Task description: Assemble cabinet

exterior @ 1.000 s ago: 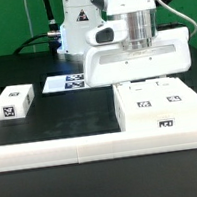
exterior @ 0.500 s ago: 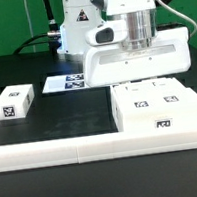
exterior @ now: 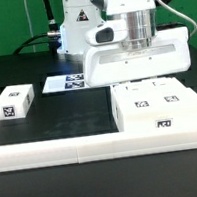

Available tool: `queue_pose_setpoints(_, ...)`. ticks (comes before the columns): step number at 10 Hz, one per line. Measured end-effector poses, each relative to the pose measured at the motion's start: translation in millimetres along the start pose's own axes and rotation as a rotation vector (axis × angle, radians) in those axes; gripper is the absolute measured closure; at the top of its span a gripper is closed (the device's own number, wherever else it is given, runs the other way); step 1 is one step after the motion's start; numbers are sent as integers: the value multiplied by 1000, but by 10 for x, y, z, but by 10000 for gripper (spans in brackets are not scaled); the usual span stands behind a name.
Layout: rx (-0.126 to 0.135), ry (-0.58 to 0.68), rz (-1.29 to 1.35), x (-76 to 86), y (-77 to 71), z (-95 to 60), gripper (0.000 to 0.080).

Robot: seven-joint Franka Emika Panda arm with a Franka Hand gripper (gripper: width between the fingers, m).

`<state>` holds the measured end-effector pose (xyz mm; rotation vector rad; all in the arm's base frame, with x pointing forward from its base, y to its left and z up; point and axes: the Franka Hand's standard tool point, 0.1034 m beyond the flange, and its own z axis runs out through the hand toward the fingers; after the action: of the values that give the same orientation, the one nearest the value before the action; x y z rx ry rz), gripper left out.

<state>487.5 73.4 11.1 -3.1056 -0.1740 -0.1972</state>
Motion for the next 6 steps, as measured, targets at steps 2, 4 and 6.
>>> queue_pose_setpoints(2, 1, 0, -3, 7, -13, -106, 601)
queue_pose_setpoints(4, 4, -7, -7, 43, -36, -225, 600)
queue_pose_setpoints(6, 5, -15, -7, 60, -39, -279, 600)
